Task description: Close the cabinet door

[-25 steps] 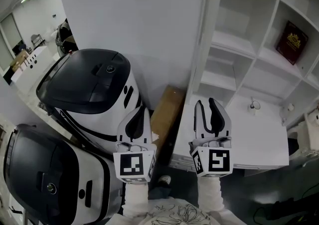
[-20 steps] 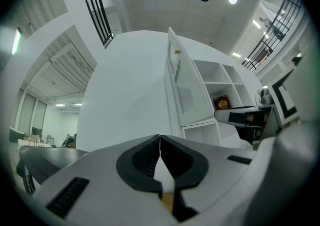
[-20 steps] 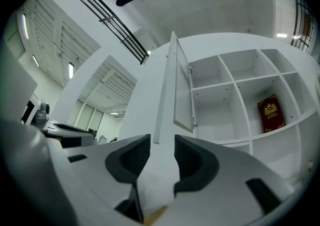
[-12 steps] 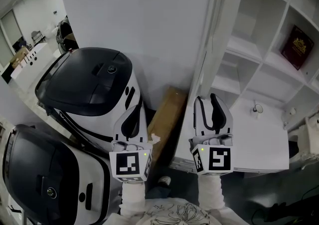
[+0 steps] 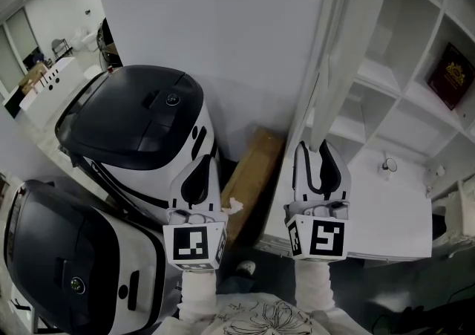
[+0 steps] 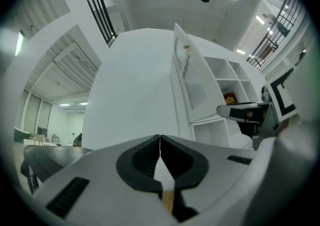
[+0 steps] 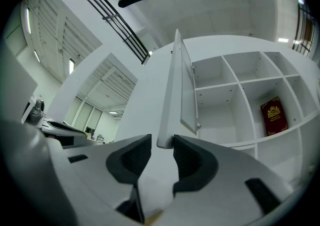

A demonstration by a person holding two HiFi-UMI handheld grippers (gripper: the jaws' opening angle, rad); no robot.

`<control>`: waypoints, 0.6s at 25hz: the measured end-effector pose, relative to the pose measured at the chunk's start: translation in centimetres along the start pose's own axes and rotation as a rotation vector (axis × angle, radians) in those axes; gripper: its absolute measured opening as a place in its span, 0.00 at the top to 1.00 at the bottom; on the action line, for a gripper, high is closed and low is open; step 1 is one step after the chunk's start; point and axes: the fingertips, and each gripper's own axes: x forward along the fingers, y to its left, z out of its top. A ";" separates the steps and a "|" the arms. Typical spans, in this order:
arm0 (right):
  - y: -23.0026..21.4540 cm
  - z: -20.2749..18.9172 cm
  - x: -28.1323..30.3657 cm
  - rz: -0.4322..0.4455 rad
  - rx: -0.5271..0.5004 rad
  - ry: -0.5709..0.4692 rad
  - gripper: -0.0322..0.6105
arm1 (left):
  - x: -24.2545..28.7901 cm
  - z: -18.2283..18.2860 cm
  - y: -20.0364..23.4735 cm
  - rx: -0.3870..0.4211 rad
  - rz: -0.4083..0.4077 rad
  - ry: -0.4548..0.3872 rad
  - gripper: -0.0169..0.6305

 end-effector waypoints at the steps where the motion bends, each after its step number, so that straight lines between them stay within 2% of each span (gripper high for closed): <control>1: -0.1 0.0 0.0 -0.011 -0.005 0.000 0.77 | 0.0 -0.1 0.1 -0.001 0.002 0.001 0.97; 4: -0.4 -0.1 0.1 -0.038 -0.011 -0.001 0.81 | 0.2 -0.3 0.3 -0.001 0.005 0.006 0.97; 15: -0.6 -0.1 0.0 -0.057 -0.032 0.005 0.80 | 1.3 -0.5 -0.6 -0.006 -0.034 0.002 0.97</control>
